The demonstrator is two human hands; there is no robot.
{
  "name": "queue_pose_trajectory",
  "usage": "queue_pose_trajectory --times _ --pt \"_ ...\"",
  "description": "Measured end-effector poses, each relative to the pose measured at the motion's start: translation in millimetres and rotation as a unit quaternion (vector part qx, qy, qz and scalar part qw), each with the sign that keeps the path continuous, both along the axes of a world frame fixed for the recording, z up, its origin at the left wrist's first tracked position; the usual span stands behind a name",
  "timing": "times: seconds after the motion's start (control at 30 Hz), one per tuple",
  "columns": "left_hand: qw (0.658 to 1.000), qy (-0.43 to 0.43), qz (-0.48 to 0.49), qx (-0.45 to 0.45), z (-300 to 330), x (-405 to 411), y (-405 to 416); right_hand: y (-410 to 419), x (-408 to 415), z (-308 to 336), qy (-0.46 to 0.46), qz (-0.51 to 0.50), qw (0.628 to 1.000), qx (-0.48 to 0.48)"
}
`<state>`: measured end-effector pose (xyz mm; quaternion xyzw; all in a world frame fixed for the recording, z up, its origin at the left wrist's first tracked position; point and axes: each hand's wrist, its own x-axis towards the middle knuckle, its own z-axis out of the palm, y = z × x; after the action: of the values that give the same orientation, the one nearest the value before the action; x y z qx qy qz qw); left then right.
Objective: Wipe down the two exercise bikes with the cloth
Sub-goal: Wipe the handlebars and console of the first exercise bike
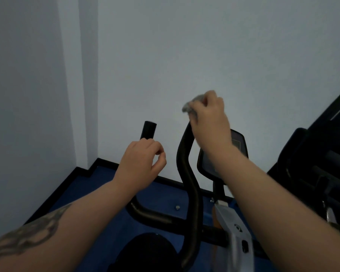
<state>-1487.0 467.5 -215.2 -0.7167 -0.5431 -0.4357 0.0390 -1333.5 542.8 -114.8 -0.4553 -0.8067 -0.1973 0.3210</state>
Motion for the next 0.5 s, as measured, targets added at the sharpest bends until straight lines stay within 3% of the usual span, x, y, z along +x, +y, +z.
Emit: queue_pose_trajectory --times 0.1,0.17,0.23,0.33,0.5 --pt "1.000 -0.004 -0.001 -0.002 1 0 0 -11 -6 -30 -0.097 -0.025 0.991 -0.084" --pt "1.000 -0.005 -0.001 -0.001 1 1 -1 -14 -8 -20 -0.050 0.007 0.993 -0.106" --pt "1.000 -0.005 0.000 -0.001 1 1 0 -13 -12 2 0.018 0.066 0.996 -0.054" --pt "1.000 -0.006 0.002 -0.004 1 1 0 5 -12 31 0.038 0.056 0.997 0.024" --pt "1.000 -0.002 0.003 -0.010 2 1 -1 3 1 -4 -0.096 0.010 0.995 0.039"
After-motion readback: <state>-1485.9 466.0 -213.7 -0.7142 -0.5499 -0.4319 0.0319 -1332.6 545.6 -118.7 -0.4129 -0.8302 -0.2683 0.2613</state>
